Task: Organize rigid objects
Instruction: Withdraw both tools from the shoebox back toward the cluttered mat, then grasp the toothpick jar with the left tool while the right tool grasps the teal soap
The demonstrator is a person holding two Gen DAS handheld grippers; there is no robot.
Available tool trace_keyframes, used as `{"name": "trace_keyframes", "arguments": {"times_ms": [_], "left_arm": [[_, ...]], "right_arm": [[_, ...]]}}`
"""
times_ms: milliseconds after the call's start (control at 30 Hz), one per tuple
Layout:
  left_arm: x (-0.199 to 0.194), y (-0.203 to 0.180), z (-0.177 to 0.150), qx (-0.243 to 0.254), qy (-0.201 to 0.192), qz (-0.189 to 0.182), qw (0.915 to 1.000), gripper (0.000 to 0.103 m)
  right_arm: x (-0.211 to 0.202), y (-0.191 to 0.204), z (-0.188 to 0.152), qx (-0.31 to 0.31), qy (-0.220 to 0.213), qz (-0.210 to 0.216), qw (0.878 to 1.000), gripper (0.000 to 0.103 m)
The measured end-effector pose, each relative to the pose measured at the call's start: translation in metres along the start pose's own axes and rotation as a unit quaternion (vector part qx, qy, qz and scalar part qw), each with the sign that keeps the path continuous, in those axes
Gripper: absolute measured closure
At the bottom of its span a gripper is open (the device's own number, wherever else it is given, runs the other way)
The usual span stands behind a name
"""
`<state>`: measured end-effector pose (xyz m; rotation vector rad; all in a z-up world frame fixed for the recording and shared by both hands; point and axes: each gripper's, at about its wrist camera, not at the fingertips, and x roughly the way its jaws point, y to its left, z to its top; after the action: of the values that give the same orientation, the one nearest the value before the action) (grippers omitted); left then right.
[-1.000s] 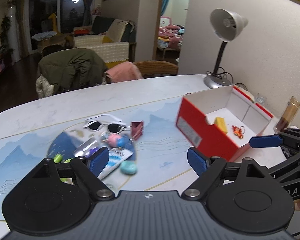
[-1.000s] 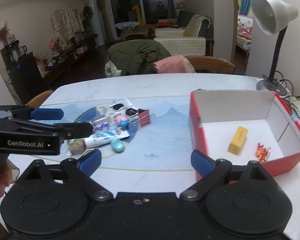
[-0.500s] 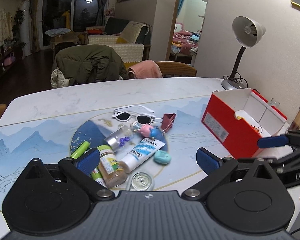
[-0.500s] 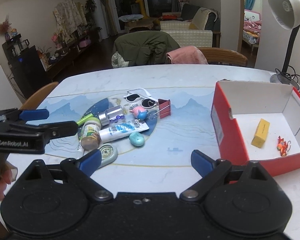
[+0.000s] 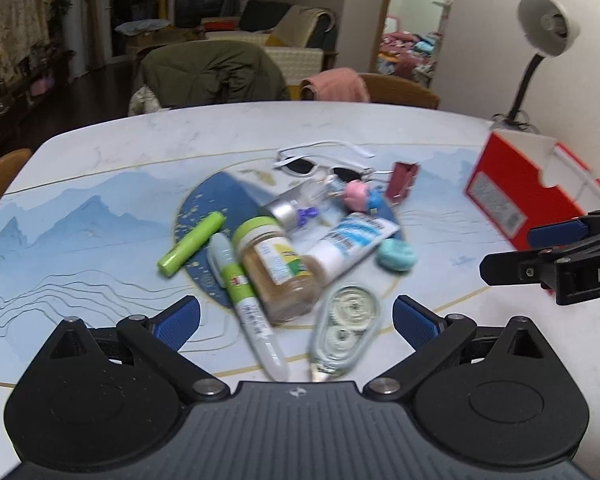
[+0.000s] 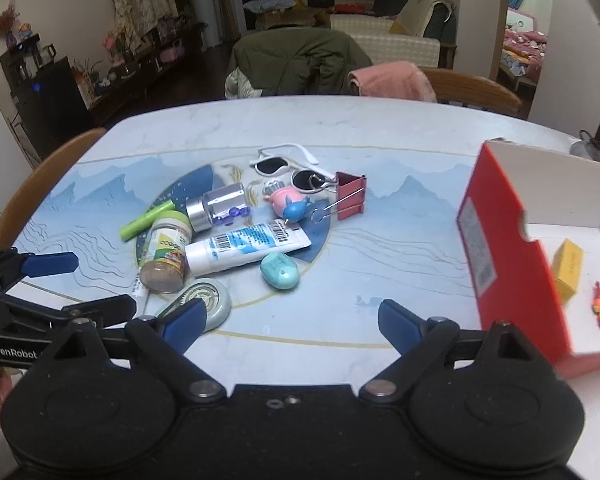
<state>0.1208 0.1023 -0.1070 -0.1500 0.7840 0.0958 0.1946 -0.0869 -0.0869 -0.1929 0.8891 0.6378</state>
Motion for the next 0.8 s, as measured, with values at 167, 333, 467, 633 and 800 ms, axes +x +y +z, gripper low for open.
{"name": "trace_keyframes", "arguments": {"times_ms": [167, 333, 467, 633, 800], "left_arm": [[0.015, 0.003, 0.002, 0.003, -0.007, 0.007, 0.9999, 0.000], [0.031, 0.007, 0.007, 0.007, -0.009, 0.003, 0.9999, 0.000], [0.042, 0.010, 0.010, 0.001, -0.008, 0.008, 0.9999, 0.000], [0.055, 0.008, 0.012, 0.010, -0.003, 0.013, 0.9999, 0.000], [0.064, 0.009, 0.011, 0.008, 0.003, 0.018, 0.9998, 0.001]], "right_arm": [[0.027, 0.002, 0.005, -0.012, 0.015, 0.005, 1.000, 0.015], [0.051, 0.004, 0.009, -0.033, 0.033, 0.010, 0.999, 0.020], [0.068, 0.003, 0.012, -0.043, 0.045, 0.011, 0.998, 0.023], [0.085, 0.003, 0.016, -0.058, 0.056, 0.013, 0.997, 0.029], [0.097, 0.005, 0.021, -0.069, 0.060, 0.019, 0.996, 0.031]]}}
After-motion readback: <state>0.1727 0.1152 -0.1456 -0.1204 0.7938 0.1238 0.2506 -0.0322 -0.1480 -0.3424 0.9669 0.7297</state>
